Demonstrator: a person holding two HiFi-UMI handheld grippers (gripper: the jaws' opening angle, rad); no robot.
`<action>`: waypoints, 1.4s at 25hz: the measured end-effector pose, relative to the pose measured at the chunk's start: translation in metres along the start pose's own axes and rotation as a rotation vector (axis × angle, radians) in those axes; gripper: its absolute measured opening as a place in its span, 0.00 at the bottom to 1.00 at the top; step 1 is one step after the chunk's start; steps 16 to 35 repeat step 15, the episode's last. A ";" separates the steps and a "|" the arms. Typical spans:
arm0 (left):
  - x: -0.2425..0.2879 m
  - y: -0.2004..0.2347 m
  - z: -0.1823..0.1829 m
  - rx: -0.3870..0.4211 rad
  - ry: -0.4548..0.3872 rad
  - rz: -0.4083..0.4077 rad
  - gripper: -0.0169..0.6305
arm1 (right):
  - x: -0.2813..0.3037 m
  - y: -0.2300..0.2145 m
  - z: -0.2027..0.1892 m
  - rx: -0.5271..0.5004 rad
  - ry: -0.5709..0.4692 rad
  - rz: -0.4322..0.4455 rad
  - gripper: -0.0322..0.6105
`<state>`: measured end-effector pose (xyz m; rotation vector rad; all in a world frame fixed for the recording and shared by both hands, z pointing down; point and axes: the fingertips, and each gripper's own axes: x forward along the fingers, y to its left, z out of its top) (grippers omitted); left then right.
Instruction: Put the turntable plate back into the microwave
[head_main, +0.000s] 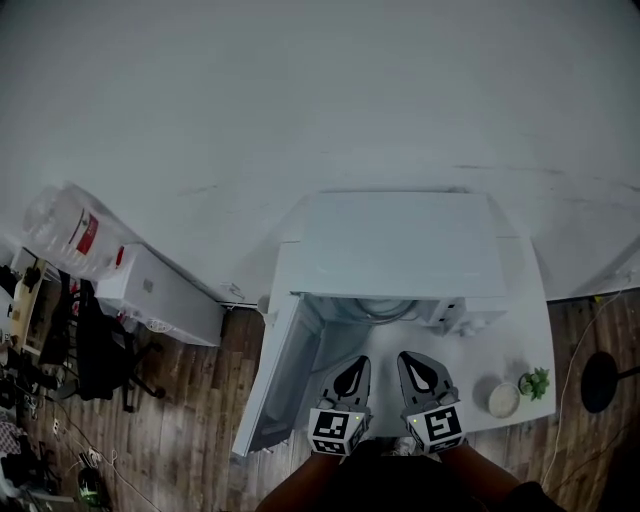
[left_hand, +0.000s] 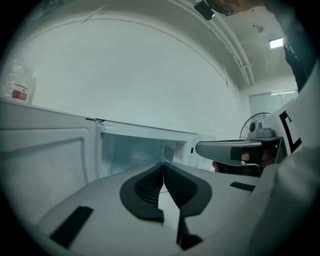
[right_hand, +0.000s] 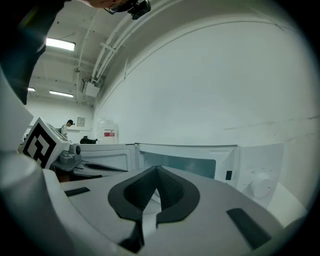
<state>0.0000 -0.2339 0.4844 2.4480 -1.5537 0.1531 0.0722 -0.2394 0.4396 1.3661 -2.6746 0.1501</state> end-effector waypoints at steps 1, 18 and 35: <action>-0.001 -0.001 0.003 0.008 -0.006 -0.002 0.06 | 0.000 0.001 0.004 0.000 -0.012 0.004 0.08; -0.003 -0.007 0.016 0.033 -0.046 0.007 0.06 | -0.005 -0.007 0.008 -0.003 -0.035 -0.018 0.08; -0.003 -0.007 0.016 0.033 -0.046 0.007 0.06 | -0.005 -0.007 0.008 -0.003 -0.035 -0.018 0.08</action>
